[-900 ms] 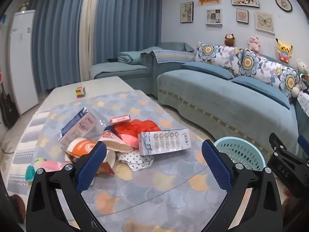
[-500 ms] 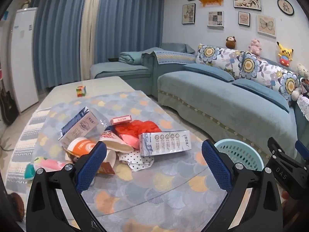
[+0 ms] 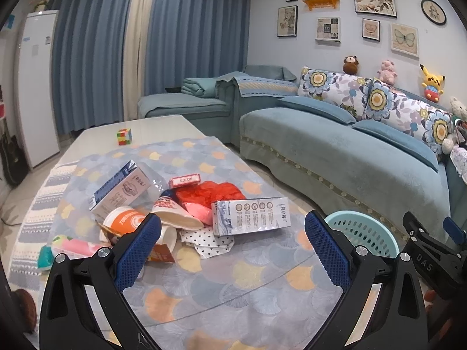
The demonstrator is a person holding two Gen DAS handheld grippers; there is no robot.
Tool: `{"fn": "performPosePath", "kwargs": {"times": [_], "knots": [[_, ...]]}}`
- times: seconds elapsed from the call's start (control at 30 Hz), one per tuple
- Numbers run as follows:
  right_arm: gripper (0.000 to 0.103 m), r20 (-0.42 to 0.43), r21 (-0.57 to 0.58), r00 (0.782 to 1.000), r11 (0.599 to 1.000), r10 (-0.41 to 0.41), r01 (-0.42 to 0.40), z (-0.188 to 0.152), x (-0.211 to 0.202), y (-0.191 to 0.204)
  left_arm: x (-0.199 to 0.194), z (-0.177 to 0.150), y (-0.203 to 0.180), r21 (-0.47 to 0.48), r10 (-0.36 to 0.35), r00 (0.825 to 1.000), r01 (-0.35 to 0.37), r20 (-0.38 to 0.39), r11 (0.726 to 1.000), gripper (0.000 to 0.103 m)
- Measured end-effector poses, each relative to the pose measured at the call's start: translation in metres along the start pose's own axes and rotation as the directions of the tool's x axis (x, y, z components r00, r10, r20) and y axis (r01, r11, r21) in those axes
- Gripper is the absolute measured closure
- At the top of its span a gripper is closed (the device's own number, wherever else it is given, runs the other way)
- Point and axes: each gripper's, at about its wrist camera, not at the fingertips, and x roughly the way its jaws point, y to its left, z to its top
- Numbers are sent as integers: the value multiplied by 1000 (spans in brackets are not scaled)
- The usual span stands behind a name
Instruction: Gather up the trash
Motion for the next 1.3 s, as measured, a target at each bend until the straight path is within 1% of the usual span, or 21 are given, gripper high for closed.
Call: {"fn": "performPosePath", "kwargs": {"times": [0.13, 0.73, 1.3], "knots": [[8, 7, 5, 1000, 1000, 2, -2, 1, -1, -1, -2, 2, 0, -13, -8, 1000, 8, -3, 1000, 7], [8, -22, 6, 1000, 1000, 21, -21, 2, 3, -3, -1, 1, -1, -10, -13, 1000, 13, -8, 1000, 7], [8, -28, 9, 999, 1000, 25, -24, 0, 5, 0, -1, 0, -2, -9, -11, 1000, 11, -7, 1000, 7]]}}
